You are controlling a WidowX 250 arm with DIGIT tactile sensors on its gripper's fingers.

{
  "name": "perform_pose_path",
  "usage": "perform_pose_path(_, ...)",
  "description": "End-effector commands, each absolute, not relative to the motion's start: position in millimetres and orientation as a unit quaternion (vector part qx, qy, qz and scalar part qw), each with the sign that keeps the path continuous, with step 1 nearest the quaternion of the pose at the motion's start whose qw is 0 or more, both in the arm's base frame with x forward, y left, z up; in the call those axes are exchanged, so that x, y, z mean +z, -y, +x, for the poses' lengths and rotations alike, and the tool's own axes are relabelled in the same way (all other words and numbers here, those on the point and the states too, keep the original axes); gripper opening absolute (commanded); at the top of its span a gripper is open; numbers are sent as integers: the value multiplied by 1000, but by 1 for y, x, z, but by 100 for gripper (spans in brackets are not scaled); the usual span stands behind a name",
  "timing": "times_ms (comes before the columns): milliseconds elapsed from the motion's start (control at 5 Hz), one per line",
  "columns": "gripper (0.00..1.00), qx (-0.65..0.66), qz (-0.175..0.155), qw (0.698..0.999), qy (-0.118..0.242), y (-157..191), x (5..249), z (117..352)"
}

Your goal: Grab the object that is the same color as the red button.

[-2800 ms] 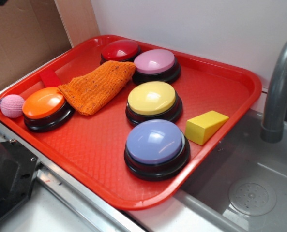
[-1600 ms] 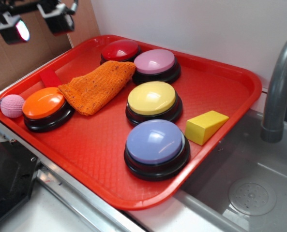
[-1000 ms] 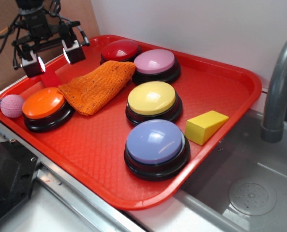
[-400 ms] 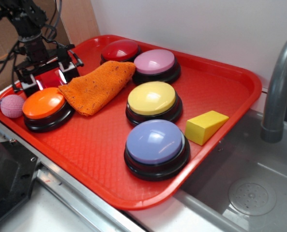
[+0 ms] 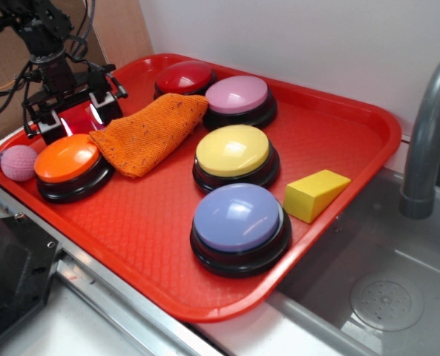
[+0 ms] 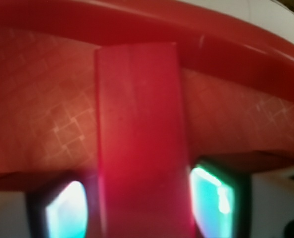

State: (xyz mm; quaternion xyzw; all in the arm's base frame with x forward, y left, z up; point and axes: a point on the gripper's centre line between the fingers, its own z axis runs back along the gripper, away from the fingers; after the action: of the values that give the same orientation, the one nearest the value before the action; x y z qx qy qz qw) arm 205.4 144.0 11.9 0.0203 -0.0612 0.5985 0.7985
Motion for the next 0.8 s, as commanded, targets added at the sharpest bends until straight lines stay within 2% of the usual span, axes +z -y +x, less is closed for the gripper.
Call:
perform_pose_path(0, 0, 485, 28, 872, 61, -142, 42, 214)
perform_pose_path(200, 0, 374, 4, 927, 29, -122, 76, 233)
perform_pose_path(400, 0, 255, 1, 966, 27, -88, 112, 240)
perform_pose_path(600, 0, 133, -21, 990, 37, -47, 135, 235)
